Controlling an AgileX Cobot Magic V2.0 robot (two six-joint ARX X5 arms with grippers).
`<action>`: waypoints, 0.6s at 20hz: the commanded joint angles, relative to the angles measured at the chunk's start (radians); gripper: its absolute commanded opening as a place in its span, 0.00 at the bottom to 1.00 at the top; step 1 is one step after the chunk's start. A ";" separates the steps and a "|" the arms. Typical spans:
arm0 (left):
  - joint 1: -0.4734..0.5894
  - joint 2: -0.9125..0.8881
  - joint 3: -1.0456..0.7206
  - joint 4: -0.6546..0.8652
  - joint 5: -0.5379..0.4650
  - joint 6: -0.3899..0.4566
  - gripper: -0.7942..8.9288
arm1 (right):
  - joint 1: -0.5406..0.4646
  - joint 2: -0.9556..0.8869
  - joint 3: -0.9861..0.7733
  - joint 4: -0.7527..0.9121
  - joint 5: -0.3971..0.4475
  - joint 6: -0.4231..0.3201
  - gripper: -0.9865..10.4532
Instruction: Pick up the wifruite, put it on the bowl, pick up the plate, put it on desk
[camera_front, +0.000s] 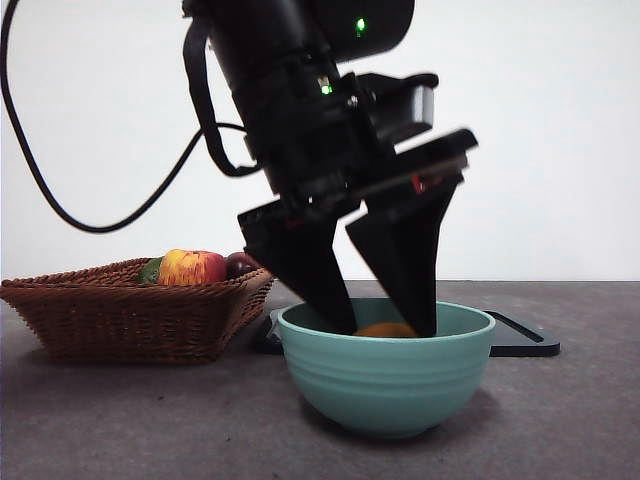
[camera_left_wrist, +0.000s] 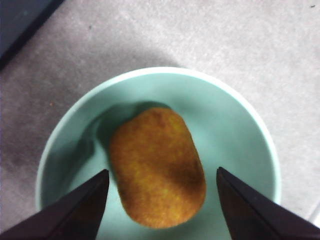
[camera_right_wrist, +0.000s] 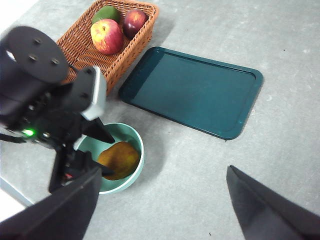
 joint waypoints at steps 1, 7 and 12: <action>-0.008 -0.073 0.029 0.008 -0.003 -0.010 0.44 | 0.004 0.003 0.019 0.006 -0.002 0.003 0.44; 0.064 -0.332 0.032 0.008 -0.003 -0.053 0.44 | 0.004 0.003 0.019 0.006 -0.002 0.003 0.44; 0.193 -0.513 0.031 -0.026 -0.003 -0.053 0.44 | 0.004 0.004 0.019 0.006 -0.002 0.003 0.44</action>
